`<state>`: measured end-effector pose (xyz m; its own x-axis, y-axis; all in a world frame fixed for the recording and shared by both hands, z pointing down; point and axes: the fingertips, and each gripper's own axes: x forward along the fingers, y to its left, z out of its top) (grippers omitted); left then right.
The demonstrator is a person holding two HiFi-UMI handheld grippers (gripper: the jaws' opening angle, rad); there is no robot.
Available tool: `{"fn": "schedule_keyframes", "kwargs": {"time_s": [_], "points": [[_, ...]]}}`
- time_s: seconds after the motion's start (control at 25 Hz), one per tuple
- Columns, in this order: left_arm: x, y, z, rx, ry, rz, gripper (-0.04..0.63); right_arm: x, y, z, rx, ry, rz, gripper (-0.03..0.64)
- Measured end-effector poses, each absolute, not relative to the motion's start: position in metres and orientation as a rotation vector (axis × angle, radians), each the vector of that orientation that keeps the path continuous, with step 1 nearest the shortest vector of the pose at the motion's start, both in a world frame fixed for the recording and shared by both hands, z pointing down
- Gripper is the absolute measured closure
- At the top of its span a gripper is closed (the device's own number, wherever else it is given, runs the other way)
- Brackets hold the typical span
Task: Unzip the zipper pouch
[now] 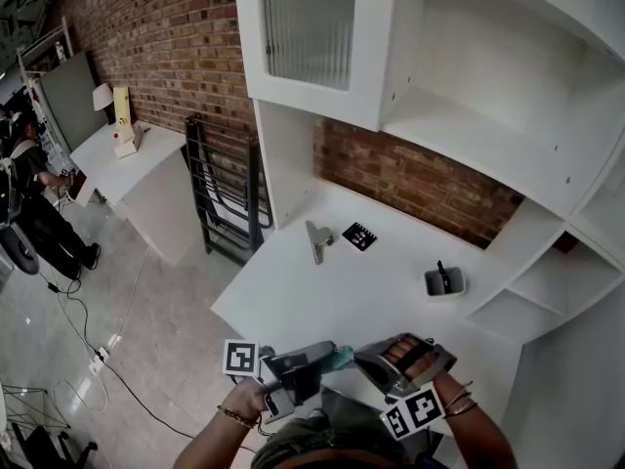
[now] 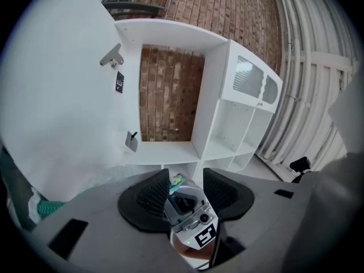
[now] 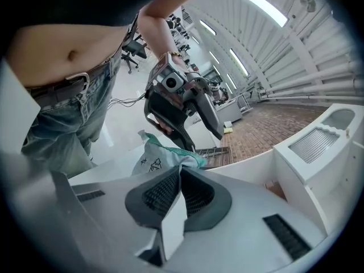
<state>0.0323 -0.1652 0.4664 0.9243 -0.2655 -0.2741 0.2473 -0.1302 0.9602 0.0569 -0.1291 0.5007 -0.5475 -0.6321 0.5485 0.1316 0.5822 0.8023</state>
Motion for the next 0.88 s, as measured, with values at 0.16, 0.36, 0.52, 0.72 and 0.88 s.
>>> {"fn": "schedule_keyframes", "kwargs": {"time_s": [0.16,0.36,0.52,0.72,0.88], "points": [[0.035,-0.164,0.476,1.74,-0.08,-0.332,0.457,0.056,-0.129,0.503,0.396,-1.901,-1.055,0.603],[0.035,-0.164,0.489,1.834,-0.162,-0.23,0.575,0.055,-0.131,0.508,0.415,-1.936,-1.007,0.603],[0.031,-0.166,0.494,1.907,-0.216,-0.168,0.58,0.059,-0.138,0.503,0.533,-2.013,-0.903,0.603],[0.03,-0.163,0.497,1.97,-0.24,-0.113,0.588,0.063,-0.146,0.486,0.696,-2.104,-0.814,0.604],[0.031,-0.164,0.501,1.978,-0.248,-0.106,0.588,0.066,-0.148,0.48,0.741,-2.137,-0.785,0.604]]}}
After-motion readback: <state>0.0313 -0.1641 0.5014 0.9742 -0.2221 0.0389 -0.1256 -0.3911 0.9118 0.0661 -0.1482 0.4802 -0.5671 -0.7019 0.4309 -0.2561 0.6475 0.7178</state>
